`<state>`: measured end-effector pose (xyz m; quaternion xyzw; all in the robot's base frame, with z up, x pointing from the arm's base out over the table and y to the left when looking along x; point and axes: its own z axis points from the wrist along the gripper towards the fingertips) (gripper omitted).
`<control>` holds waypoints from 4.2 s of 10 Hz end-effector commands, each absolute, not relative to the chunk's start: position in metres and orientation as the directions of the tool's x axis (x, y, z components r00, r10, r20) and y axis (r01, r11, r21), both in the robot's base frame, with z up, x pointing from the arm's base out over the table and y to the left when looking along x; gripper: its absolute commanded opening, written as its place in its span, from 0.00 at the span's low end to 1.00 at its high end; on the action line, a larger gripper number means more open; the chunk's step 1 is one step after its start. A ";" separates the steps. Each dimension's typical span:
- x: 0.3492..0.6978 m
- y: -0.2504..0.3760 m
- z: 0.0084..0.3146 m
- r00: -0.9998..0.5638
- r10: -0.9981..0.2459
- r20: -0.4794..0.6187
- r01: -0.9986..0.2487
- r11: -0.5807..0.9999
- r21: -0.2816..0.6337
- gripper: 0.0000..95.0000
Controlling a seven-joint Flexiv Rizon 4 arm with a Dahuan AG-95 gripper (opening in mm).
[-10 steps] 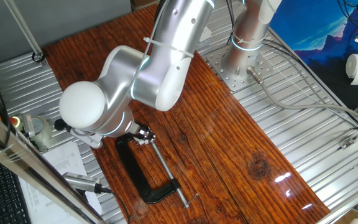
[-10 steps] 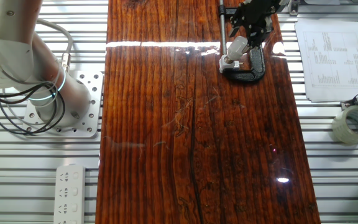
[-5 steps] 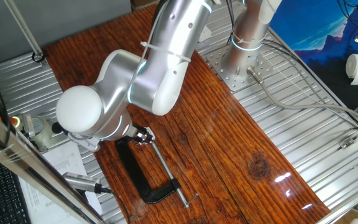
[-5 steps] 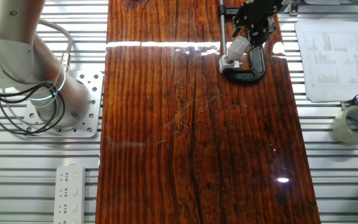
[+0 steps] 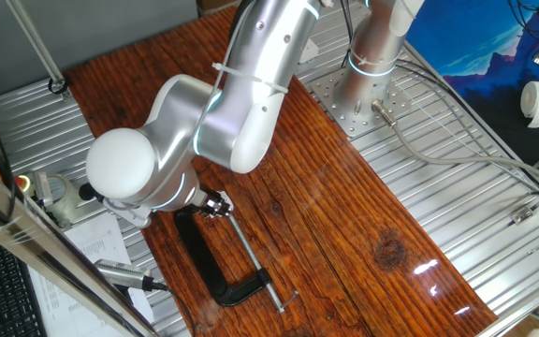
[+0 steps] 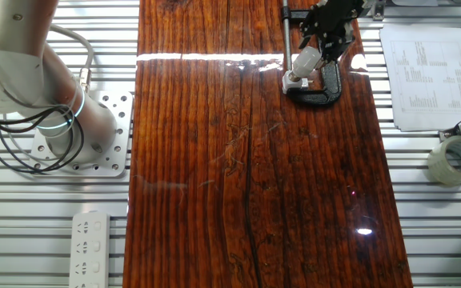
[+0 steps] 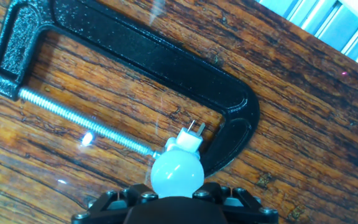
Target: Install the light bulb by rotating it
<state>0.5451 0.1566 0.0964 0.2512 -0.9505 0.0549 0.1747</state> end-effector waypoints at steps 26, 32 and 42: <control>0.545 0.155 0.099 -0.811 -0.462 0.358 -0.500 0.866 -0.015 0.40; 0.541 0.153 0.108 -0.811 -0.484 0.328 -0.511 0.859 0.003 0.40; 0.540 0.150 0.107 -0.817 -0.515 0.260 -0.535 0.845 -0.008 0.40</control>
